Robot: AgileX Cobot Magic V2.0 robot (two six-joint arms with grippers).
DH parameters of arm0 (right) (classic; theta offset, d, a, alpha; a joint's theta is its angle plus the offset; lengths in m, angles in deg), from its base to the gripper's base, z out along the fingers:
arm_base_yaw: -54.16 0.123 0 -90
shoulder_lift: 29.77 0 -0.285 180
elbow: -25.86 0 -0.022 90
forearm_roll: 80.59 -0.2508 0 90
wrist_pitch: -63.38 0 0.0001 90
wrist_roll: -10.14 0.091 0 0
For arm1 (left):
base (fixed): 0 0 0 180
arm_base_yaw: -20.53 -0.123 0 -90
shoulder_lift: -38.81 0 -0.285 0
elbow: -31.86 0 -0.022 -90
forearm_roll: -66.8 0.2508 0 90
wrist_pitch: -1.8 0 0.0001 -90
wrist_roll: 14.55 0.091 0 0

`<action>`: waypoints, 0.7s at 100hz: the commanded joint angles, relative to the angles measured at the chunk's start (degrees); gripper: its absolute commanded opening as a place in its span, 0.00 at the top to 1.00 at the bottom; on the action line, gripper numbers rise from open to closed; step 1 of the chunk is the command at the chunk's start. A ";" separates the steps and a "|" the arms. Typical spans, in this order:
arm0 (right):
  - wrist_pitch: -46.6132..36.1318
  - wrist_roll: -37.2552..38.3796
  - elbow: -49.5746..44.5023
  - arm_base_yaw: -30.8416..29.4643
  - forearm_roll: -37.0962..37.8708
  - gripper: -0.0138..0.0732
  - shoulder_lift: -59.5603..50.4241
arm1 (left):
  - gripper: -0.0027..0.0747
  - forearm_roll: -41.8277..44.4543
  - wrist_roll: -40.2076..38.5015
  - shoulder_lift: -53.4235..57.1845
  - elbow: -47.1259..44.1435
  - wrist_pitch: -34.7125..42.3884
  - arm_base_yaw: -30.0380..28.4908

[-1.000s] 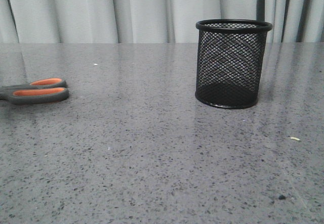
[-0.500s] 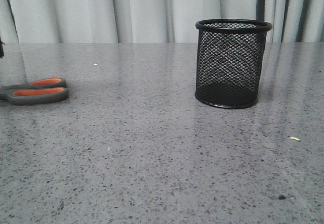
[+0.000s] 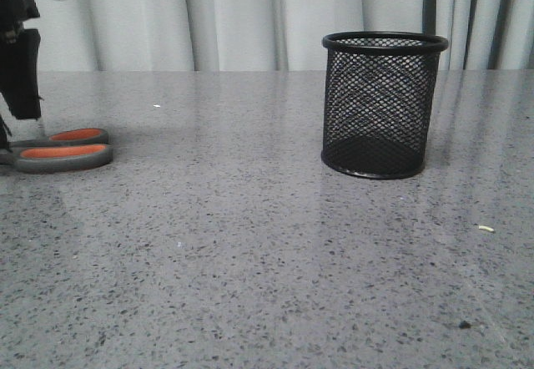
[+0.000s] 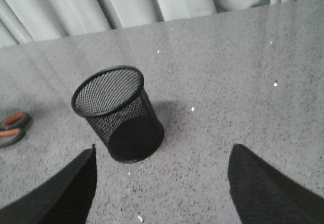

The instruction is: Put scissors into bucket

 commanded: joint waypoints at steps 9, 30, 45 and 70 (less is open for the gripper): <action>-2.12 -0.68 1.73 0.62 -0.20 0.29 0.92 | 0.48 -1.47 -0.04 0.58 1.74 -1.14 0.18; -2.12 -0.68 1.73 0.62 -0.20 0.29 0.92 | 0.49 -1.47 -0.04 -1.47 1.74 -1.66 0.18; -1.79 -0.68 1.73 0.62 -0.20 0.29 0.92 | 0.49 -0.23 -0.04 -2.18 1.74 -0.92 0.18; -1.79 -0.68 1.73 0.62 -0.20 0.29 0.92 | 0.49 -1.13 -0.04 -2.78 1.74 -1.54 -1.90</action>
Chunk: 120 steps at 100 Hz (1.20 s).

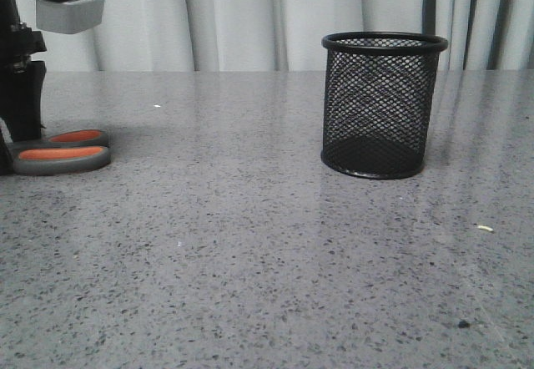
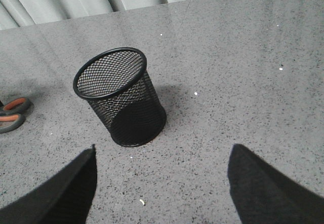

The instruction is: Put scissors into bucket

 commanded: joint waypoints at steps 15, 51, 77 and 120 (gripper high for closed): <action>-3.92 -0.68 1.73 -0.03 -0.20 0.29 0.92 | 0.54 -4.08 -0.04 1.41 0.90 -1.47 -1.77; -4.36 -0.71 1.73 -0.03 -4.87 0.29 0.92 | 0.82 -6.26 -2.05 7.44 0.90 0.54 -0.95; -10.26 -20.36 3.57 4.59 -27.57 0.29 0.92 | 0.81 -11.47 -2.21 18.50 0.90 9.05 3.94; -1.76 -33.42 17.39 13.07 -40.99 0.29 19.39 | 0.81 -11.36 -2.21 26.78 0.90 20.09 25.37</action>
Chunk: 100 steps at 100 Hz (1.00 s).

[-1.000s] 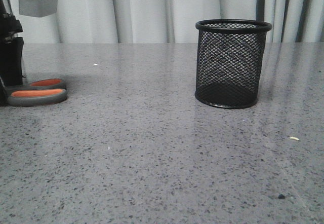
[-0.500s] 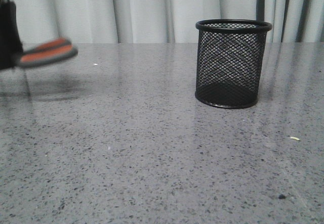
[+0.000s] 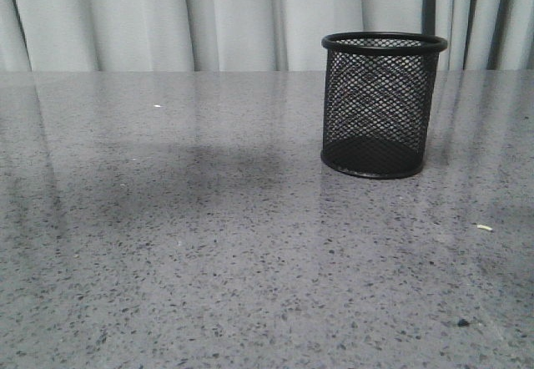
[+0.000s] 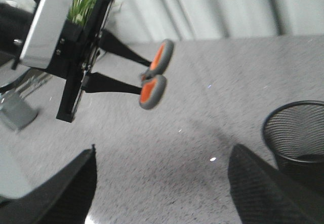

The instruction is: Put scissors into bucket

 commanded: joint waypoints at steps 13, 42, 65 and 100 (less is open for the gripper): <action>0.28 -1.73 9.79 5.20 -1.97 0.29 12.41 | 0.81 -1.64 -0.72 1.73 1.46 8.01 7.87; -3.71 -1.73 15.53 9.25 -2.10 0.29 22.19 | 0.81 -1.64 -0.72 1.85 1.46 9.16 9.40; -1.55 -1.73 16.89 9.25 -3.16 0.82 25.91 | 0.81 -1.64 -0.72 2.19 1.46 9.16 9.40; -1.11 -1.73 18.74 9.12 -1.12 0.91 26.59 | 0.62 -8.34 -0.72 6.35 1.46 8.97 9.40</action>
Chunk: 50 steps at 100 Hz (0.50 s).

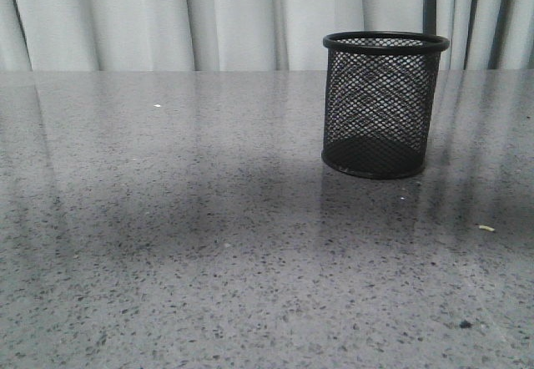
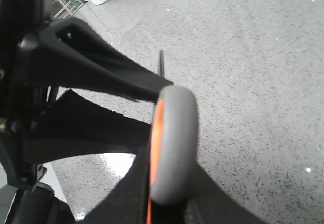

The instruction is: Put scissors into bucket

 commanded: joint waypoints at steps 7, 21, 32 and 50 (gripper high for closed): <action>-0.55 -0.91 4.51 -0.57 1.06 0.91 -0.36 | 0.47 -11.14 -0.72 5.12 1.92 5.74 0.51; 8.60 -0.10 9.90 -4.76 4.17 0.91 1.40 | 0.46 -18.86 -0.72 10.23 1.92 6.63 0.51; 17.59 3.62 15.25 -9.74 11.24 0.91 2.13 | 0.66 -23.37 -5.49 15.48 1.92 6.63 0.51; 34.88 12.14 26.51 -16.88 27.74 0.91 2.50 | 0.99 -19.41 -20.30 23.56 1.92 6.09 0.51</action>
